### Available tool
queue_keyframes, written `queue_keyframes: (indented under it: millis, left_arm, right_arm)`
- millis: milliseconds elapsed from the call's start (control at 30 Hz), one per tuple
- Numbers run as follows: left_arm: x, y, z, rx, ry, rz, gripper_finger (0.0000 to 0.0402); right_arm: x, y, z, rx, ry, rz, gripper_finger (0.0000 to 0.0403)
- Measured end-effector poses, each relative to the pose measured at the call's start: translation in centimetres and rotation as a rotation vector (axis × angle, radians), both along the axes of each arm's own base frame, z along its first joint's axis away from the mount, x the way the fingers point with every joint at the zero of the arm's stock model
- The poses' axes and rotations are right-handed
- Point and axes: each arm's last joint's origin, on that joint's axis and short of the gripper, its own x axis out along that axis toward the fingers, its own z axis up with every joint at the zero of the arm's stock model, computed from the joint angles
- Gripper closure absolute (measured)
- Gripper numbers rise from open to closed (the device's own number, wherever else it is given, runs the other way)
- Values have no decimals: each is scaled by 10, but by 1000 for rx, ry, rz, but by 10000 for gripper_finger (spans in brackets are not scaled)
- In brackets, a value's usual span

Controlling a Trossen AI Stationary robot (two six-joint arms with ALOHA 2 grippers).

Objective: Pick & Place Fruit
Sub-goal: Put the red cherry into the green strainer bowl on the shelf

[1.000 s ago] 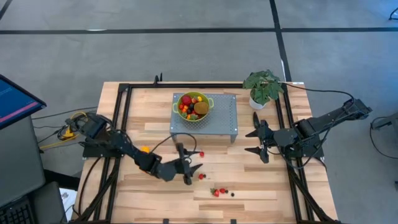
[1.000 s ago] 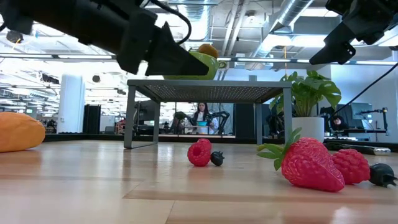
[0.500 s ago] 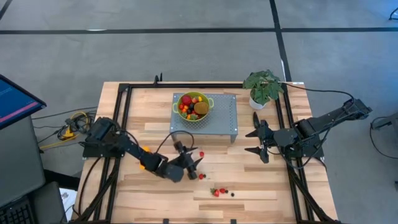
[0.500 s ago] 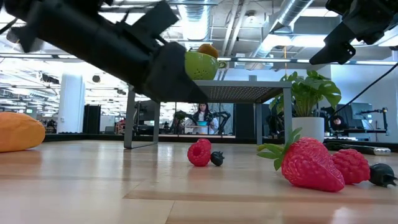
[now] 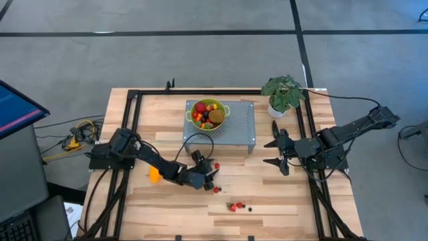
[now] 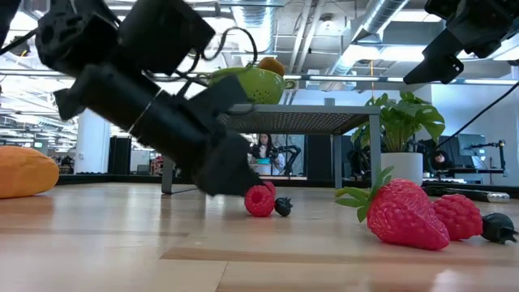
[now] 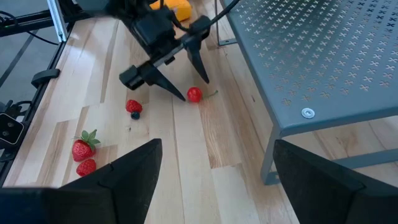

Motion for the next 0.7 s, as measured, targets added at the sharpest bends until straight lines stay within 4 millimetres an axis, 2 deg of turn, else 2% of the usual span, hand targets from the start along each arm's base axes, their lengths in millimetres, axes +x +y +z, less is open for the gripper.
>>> queue_keyframes:
  millis: [233,467,700]
  left_arm:
    - [4,3,-11,-12,-27,18,165]
    - [7,9,-11,-25,-36,26,165]
    - [11,20,-11,-130,-61,42,165]
  right_arm:
    - [0,0,0,0,0,1,101]
    - [0,0,0,0,0,0,101]
    - [0,0,0,0,0,0,101]
